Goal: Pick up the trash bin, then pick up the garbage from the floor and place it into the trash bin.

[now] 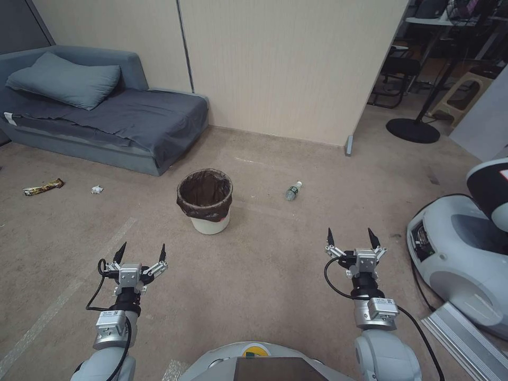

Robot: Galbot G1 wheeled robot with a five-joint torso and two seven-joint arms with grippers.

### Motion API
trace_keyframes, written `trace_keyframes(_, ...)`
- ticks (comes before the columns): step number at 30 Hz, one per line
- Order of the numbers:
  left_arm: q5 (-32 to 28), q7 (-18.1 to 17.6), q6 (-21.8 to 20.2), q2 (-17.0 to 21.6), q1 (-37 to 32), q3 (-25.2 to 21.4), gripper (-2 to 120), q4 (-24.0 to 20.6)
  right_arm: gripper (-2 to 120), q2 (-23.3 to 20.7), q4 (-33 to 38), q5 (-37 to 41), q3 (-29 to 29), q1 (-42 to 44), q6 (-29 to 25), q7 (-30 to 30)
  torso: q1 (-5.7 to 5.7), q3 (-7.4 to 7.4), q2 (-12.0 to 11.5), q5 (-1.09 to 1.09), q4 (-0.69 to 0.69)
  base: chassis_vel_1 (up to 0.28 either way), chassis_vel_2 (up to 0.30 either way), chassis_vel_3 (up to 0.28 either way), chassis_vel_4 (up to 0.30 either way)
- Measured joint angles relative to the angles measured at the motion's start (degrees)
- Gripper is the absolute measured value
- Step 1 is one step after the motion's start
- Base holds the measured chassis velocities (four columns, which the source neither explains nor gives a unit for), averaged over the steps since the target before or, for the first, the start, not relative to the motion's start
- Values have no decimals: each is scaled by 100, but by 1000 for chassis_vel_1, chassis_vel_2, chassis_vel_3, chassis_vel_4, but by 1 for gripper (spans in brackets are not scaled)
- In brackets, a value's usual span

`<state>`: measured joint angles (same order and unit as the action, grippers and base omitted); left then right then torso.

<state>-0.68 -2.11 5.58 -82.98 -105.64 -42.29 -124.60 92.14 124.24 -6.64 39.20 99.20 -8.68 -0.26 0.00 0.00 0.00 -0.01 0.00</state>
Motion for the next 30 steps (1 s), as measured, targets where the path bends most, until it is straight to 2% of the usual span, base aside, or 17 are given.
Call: trace_keyframes(30, -10, 0, 22, 8, -44, -26, 100, -64, 100, 0, -5, -2, -10, 4, -22, -2, 0, 0, 0, 0, 0, -147, 150, 146, -156)
